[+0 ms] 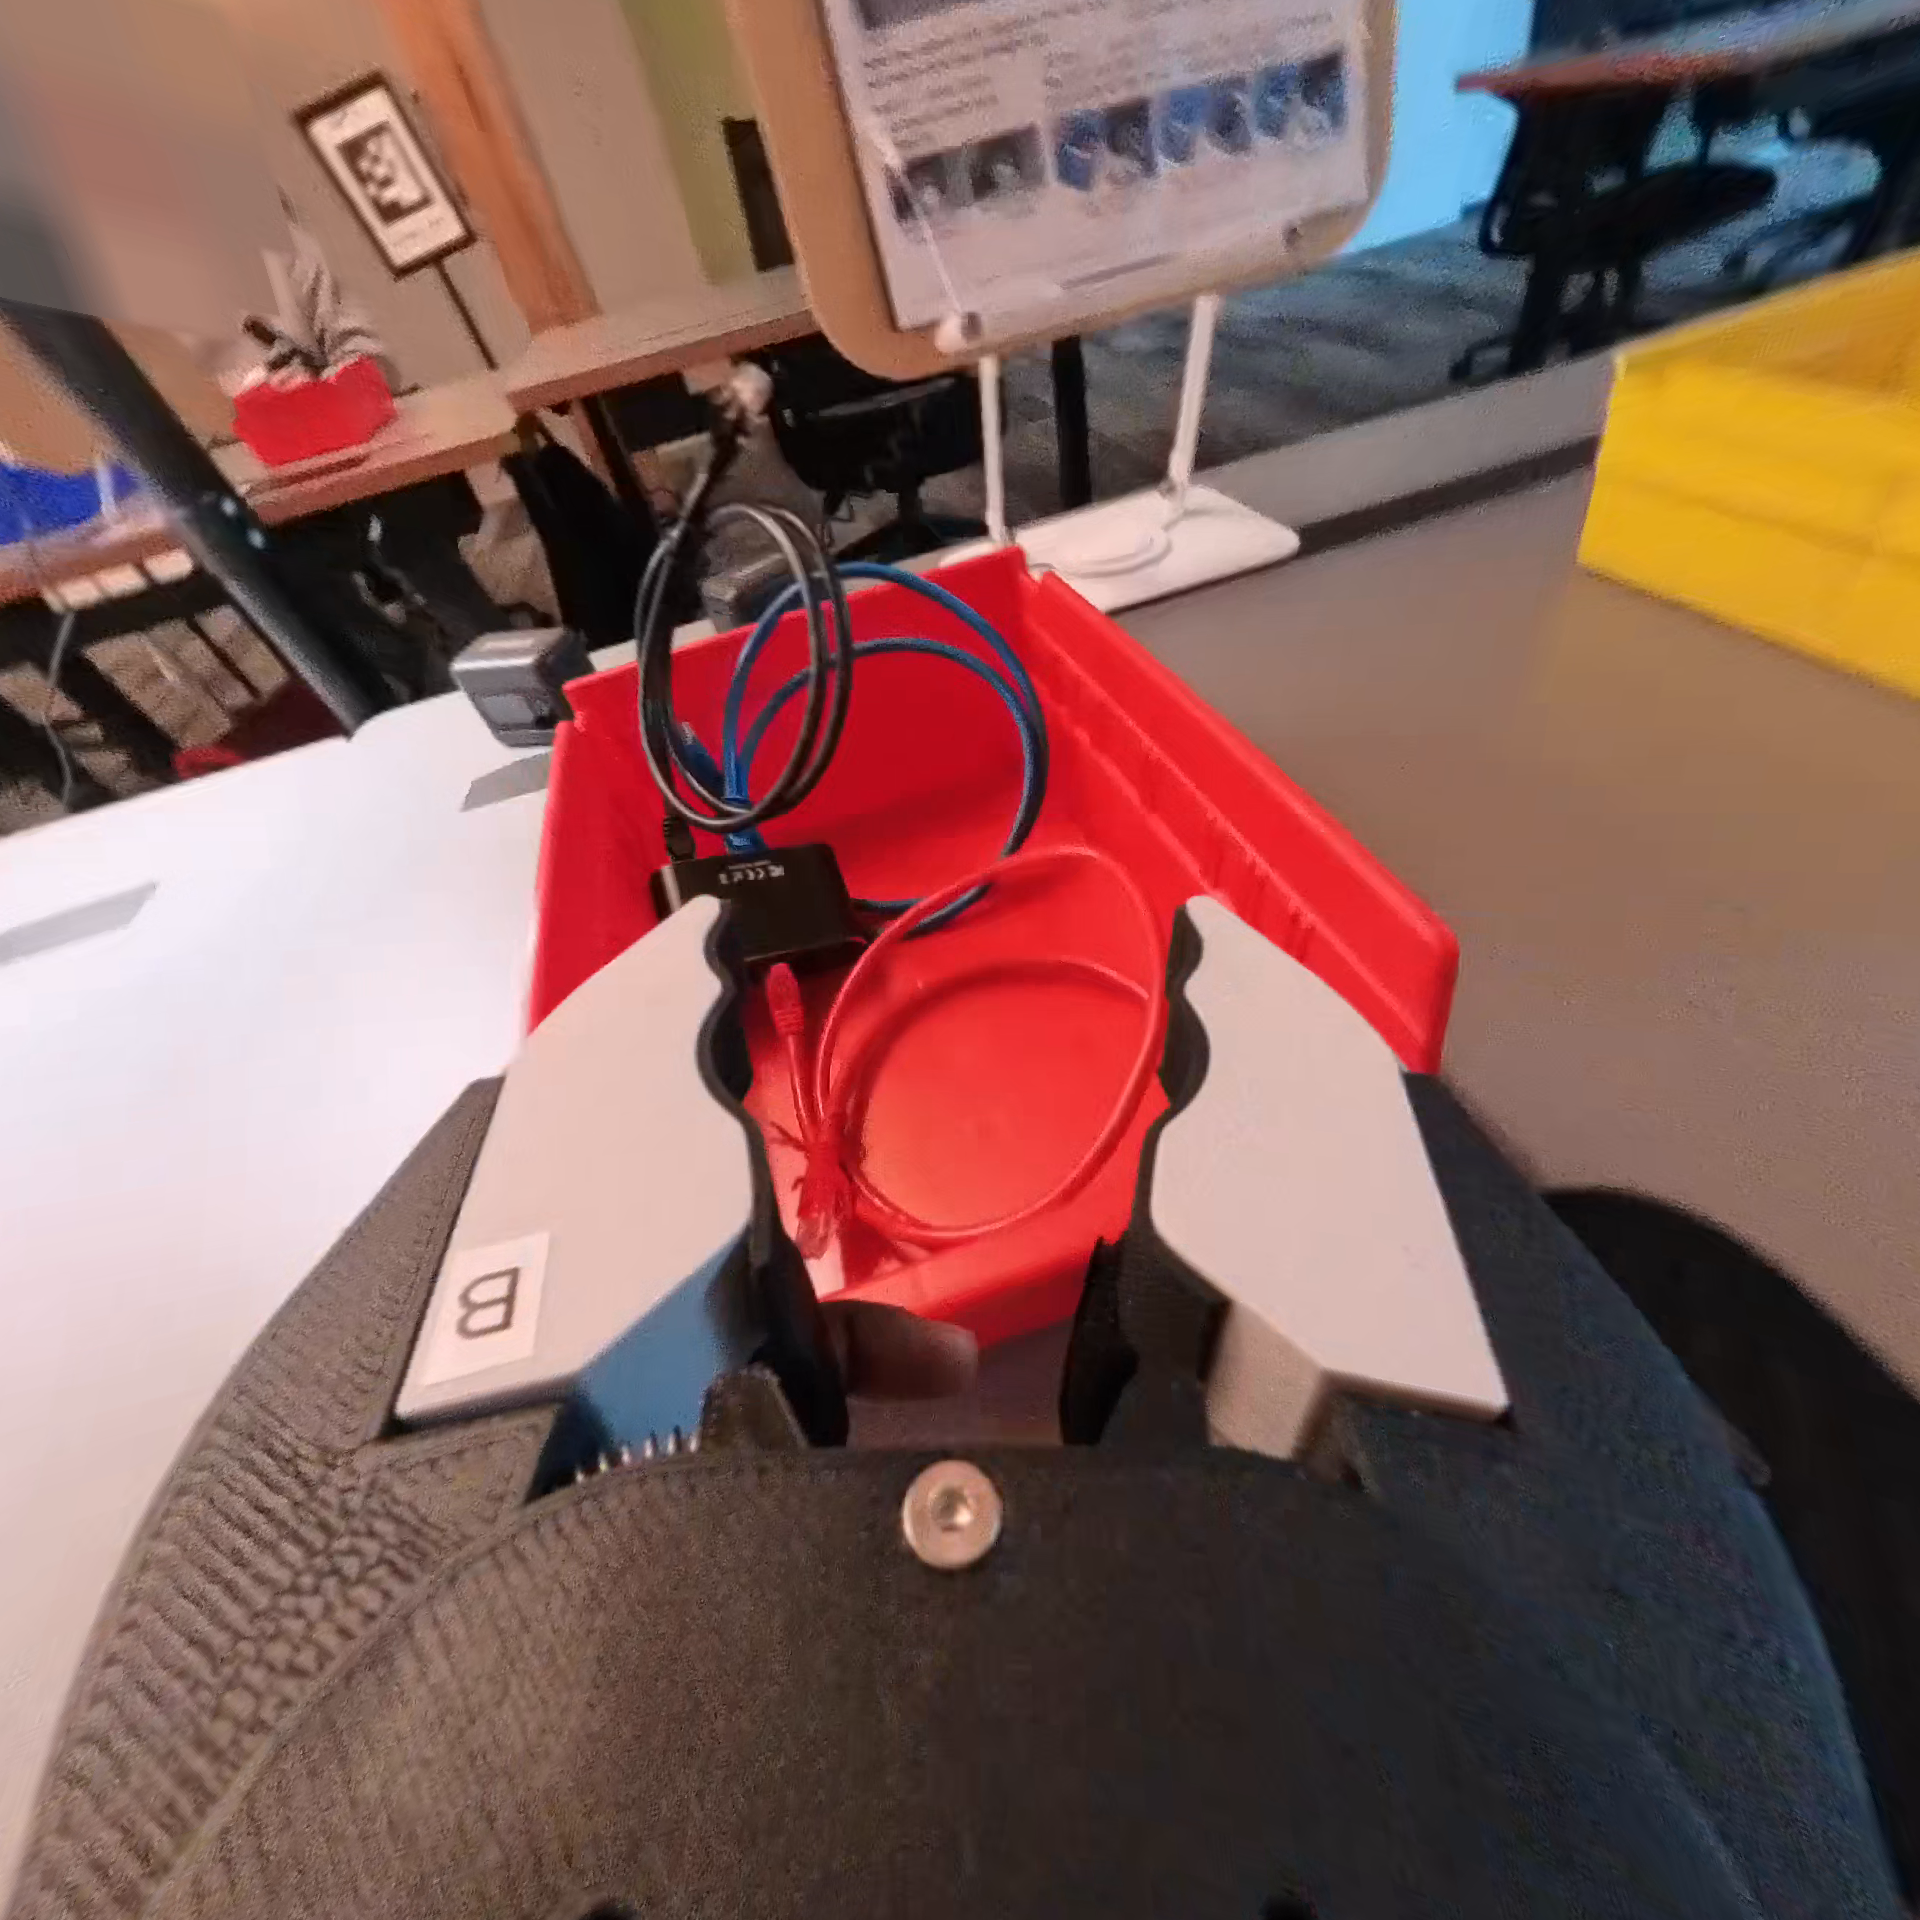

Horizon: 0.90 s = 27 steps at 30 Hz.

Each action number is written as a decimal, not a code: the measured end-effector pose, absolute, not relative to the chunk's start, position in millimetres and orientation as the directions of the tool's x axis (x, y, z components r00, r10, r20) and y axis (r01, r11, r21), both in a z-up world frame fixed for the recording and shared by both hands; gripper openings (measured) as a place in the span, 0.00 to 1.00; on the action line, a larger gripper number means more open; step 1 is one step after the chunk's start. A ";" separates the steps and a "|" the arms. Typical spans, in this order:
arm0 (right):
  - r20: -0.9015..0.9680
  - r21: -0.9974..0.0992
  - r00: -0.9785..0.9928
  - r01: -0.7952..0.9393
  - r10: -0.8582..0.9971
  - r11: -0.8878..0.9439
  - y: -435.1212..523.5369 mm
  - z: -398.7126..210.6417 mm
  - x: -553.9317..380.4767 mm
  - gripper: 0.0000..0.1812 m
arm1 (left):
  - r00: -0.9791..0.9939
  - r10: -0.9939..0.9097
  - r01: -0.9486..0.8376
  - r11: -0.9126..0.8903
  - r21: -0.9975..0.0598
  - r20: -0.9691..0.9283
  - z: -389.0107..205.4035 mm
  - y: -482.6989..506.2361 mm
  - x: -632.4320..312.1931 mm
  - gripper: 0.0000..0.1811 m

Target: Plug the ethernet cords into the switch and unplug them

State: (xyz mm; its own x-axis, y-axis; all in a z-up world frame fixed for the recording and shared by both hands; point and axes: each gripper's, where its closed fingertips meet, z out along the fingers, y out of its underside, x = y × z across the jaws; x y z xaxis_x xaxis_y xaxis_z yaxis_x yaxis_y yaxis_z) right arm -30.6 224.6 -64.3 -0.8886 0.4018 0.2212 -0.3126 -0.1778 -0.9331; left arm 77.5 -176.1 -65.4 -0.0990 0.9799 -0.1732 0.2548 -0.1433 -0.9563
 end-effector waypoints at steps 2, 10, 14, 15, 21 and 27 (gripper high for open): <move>0.178 -0.955 -0.928 -0.243 0.327 -0.169 208.3 -76.8 -24.2 0.28 | -0.141 0.981 0.296 -0.087 -0.951 -0.134 -58.7 -186.9 69.9 0.42; 0.198 -0.958 -0.917 -0.256 0.346 -0.132 205.1 -80.7 -25.9 0.27 | -0.193 0.970 0.735 0.044 -0.677 -0.146 -110.0 -244.1 13.0 0.27; 0.197 -0.955 -0.916 -0.260 0.351 -0.141 206.7 -80.3 -25.7 0.26 | -0.287 0.952 0.803 0.178 -0.569 -0.107 -146.8 -267.7 1.9 0.22; 0.202 -0.955 -0.914 -0.263 0.351 -0.136 206.2 -80.8 -25.4 0.26 | -0.304 0.948 0.814 0.207 -0.542 -0.095 -158.1 -271.9 1.8 0.22; 0.223 -0.953 -0.910 -0.279 0.349 -0.117 204.7 -82.8 -23.8 0.25 | -0.345 0.938 0.805 0.278 -0.523 -0.033 -196.2 -280.4 -9.9 0.22; 0.229 -0.953 -0.911 -0.282 0.344 -0.111 204.3 -83.6 -23.0 0.25 | -0.369 0.925 0.814 0.275 -0.512 -0.089 -210.2 -289.1 -8.9 0.20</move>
